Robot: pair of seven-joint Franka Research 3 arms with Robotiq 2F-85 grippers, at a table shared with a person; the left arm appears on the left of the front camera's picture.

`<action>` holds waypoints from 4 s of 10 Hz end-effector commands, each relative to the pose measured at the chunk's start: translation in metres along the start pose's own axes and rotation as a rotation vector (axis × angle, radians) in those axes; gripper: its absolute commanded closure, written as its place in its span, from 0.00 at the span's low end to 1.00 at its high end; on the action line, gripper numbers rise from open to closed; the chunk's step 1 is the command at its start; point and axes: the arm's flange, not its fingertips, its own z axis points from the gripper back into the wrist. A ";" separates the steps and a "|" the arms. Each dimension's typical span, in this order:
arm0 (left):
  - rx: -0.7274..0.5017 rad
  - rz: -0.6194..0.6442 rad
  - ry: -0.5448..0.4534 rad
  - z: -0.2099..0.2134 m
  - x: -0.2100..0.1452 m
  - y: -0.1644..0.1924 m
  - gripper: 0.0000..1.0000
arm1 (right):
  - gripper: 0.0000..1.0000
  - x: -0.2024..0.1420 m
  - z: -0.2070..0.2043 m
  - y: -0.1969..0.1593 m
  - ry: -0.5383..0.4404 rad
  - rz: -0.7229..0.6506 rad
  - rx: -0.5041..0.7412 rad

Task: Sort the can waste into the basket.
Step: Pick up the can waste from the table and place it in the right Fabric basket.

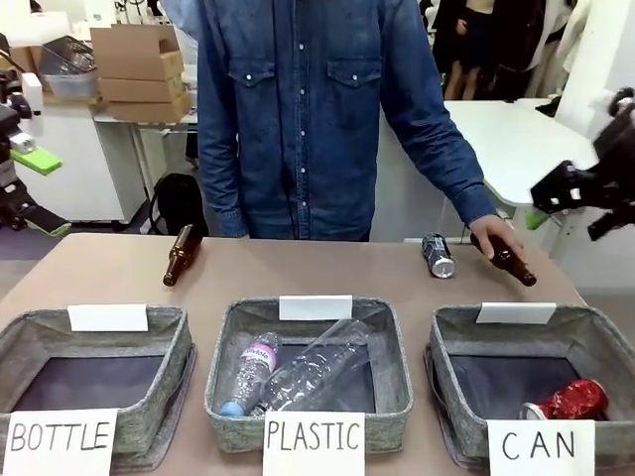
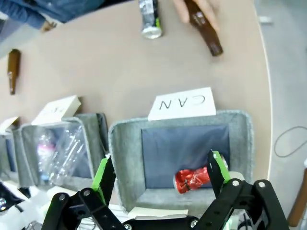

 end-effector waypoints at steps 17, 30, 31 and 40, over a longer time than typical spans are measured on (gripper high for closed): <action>0.006 -0.020 0.016 0.002 -0.003 0.001 0.00 | 0.00 0.024 -0.001 -0.063 0.104 -0.435 0.749; 0.006 -0.020 0.016 0.002 -0.003 0.001 0.00 | 0.00 0.104 -0.197 0.051 -0.050 -0.003 0.000; 0.006 -0.020 0.016 0.002 -0.003 0.001 0.00 | 0.00 0.114 -0.218 0.046 -0.037 0.010 -0.027; 0.006 -0.020 0.016 0.002 -0.003 0.001 0.00 | 0.00 0.178 -0.343 0.044 0.076 0.058 -0.155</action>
